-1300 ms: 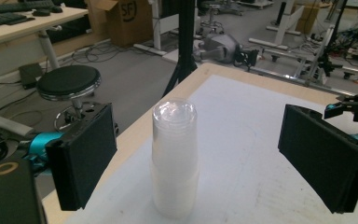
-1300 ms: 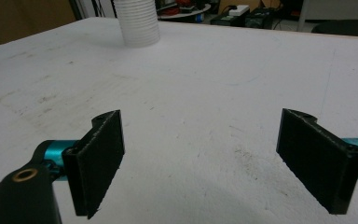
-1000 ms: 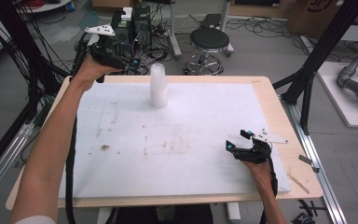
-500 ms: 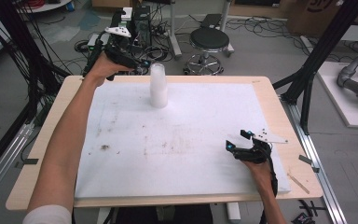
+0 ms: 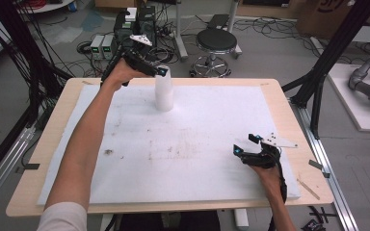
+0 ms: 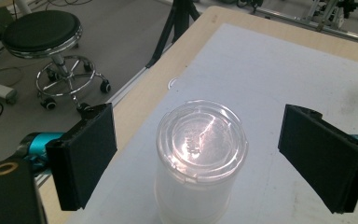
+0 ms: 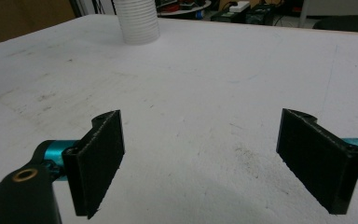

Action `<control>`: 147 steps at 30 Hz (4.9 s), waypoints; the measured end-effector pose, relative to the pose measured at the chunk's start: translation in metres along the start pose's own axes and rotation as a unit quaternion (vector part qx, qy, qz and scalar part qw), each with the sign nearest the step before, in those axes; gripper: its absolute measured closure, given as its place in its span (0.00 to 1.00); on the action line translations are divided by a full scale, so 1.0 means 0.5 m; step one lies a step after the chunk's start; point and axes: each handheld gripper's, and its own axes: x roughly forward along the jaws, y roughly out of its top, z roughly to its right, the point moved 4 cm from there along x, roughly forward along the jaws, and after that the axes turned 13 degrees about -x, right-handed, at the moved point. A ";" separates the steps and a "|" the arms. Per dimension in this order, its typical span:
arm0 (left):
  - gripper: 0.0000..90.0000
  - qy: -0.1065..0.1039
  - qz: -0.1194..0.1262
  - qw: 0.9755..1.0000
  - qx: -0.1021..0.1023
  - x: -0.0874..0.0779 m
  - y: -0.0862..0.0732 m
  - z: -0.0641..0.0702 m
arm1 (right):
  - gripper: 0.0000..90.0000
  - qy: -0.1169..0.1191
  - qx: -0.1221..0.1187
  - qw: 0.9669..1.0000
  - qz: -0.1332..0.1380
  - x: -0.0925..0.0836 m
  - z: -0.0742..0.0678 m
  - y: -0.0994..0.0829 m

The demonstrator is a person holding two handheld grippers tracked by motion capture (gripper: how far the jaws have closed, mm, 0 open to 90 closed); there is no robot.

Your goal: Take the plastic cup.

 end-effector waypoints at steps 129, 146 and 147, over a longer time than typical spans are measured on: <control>0.41 -0.117 0.125 0.980 0.102 -0.229 -0.093 0.326 | 0.16 -0.008 0.003 1.000 0.002 -0.002 0.000 0.000; 0.41 -0.138 0.148 0.978 0.057 -0.173 -0.245 0.317 | 0.16 -0.008 0.000 1.000 0.002 -0.001 0.000 0.000; 0.41 -0.139 0.147 0.978 0.057 -0.172 -0.249 0.316 | 0.16 -0.008 0.001 1.000 0.002 -0.001 0.000 0.000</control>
